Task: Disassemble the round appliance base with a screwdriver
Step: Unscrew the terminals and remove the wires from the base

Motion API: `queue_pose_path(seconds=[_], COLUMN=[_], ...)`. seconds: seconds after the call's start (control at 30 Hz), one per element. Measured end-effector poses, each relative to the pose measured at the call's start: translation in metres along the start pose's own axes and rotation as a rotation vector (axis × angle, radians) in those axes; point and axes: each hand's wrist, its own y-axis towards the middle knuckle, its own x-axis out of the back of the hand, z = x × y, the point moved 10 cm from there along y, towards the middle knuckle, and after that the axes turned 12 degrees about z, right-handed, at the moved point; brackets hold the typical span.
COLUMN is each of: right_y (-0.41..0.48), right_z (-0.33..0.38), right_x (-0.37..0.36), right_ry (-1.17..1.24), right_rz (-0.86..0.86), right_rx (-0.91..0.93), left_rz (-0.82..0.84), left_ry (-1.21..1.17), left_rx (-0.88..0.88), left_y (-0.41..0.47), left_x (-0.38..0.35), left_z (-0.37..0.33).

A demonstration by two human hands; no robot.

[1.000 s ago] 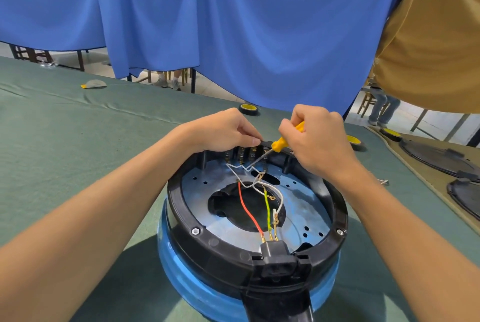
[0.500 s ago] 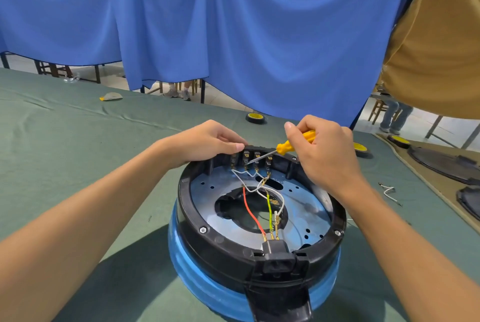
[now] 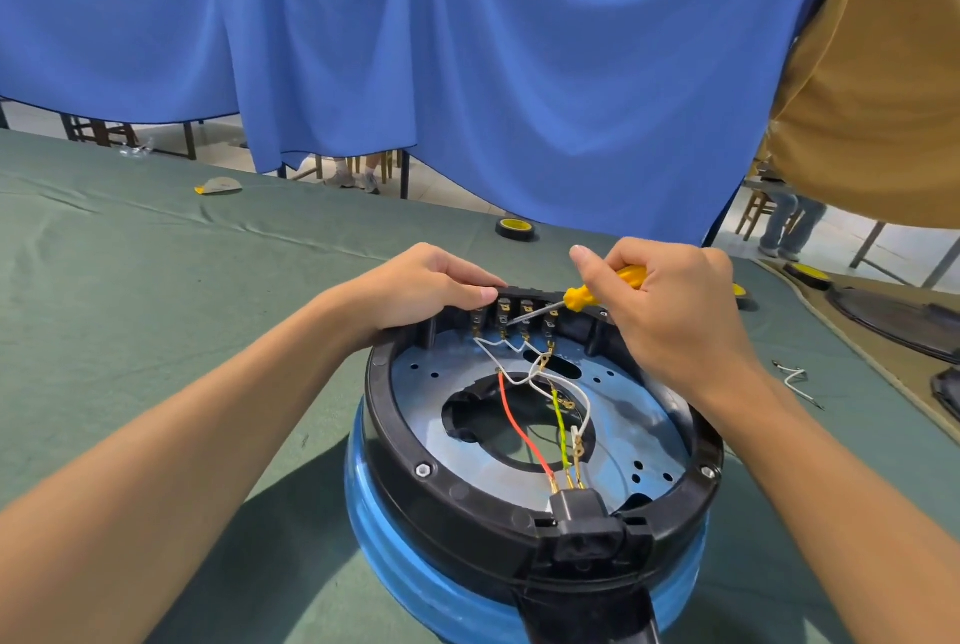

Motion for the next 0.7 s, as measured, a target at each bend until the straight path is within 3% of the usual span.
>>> queue_pose_path(seconds=[0.43,0.7], right_y=[0.020,0.048], right_z=[-0.028,-0.045], right_x=[-0.009,-0.034], right_ry=[-0.006,0.006], right_rz=[0.100,0.396], right_rx=[-0.202,-0.398], left_rz=[0.002,-0.002], left_ry=[-0.006,-0.004], left_rx=[-0.004,0.002], left_y=[-0.002,-0.001], left_x=[0.000,0.000], left_z=[-0.003,-0.002])
